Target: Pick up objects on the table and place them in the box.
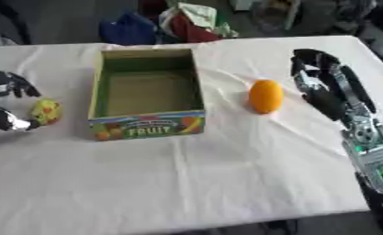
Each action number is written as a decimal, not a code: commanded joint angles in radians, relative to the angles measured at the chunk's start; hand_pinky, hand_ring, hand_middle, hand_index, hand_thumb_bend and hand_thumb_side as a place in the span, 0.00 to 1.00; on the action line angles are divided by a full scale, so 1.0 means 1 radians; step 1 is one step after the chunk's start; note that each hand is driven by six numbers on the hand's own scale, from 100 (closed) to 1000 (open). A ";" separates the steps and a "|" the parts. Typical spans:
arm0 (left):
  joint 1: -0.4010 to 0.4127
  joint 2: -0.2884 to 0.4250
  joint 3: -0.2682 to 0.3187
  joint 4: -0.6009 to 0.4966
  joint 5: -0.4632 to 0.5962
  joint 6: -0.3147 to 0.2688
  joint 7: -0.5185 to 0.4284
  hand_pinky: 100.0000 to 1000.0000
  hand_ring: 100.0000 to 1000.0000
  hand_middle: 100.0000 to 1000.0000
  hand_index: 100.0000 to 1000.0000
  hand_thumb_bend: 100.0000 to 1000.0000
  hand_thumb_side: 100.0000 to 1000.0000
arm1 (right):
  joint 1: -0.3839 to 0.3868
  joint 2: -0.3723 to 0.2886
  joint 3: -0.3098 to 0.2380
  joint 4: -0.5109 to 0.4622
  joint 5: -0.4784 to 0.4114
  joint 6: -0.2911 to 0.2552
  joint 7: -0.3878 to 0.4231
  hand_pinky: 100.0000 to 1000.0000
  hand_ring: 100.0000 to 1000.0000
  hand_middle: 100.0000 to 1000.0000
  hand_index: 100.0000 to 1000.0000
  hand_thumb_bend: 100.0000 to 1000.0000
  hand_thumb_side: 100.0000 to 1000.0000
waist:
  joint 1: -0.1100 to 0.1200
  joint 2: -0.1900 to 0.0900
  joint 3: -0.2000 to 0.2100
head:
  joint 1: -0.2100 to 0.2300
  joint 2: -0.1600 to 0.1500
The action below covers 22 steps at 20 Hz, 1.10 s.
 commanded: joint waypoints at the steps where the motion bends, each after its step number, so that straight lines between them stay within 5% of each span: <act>1: -0.029 0.006 0.022 0.020 -0.048 0.000 0.011 0.81 0.72 0.71 0.82 0.34 0.42 | -0.008 -0.017 -0.003 -0.008 -0.010 -0.001 0.003 0.74 0.84 0.71 0.83 0.00 0.67 | 0.001 -0.016 -0.002 | 0.004 0.007; 7: -0.035 -0.010 0.042 0.064 -0.118 -0.003 0.051 0.80 0.70 0.70 0.81 0.29 0.39 | -0.008 -0.016 -0.002 -0.008 -0.012 -0.001 0.004 0.74 0.84 0.71 0.83 0.00 0.67 | 0.000 -0.014 -0.005 | 0.004 0.007; 12: -0.029 -0.023 0.047 0.069 -0.120 0.014 0.148 0.73 0.61 0.60 0.75 0.14 0.35 | -0.008 -0.015 -0.002 -0.008 -0.011 -0.001 0.005 0.74 0.84 0.71 0.83 0.00 0.67 | -0.001 -0.012 -0.007 | 0.004 0.007; 16: -0.021 -0.030 0.039 0.065 -0.127 0.032 0.252 0.63 0.49 0.48 0.63 0.01 0.32 | -0.008 -0.014 -0.003 -0.008 -0.011 -0.001 0.005 0.74 0.84 0.71 0.83 0.00 0.67 | -0.002 -0.011 -0.010 | 0.005 0.006; 22: -0.013 -0.032 0.033 0.046 -0.129 0.042 0.370 0.50 0.31 0.25 0.37 0.00 0.29 | -0.006 -0.013 -0.003 -0.006 -0.011 -0.001 0.004 0.74 0.84 0.71 0.83 0.00 0.67 | -0.002 -0.011 -0.013 | 0.006 0.008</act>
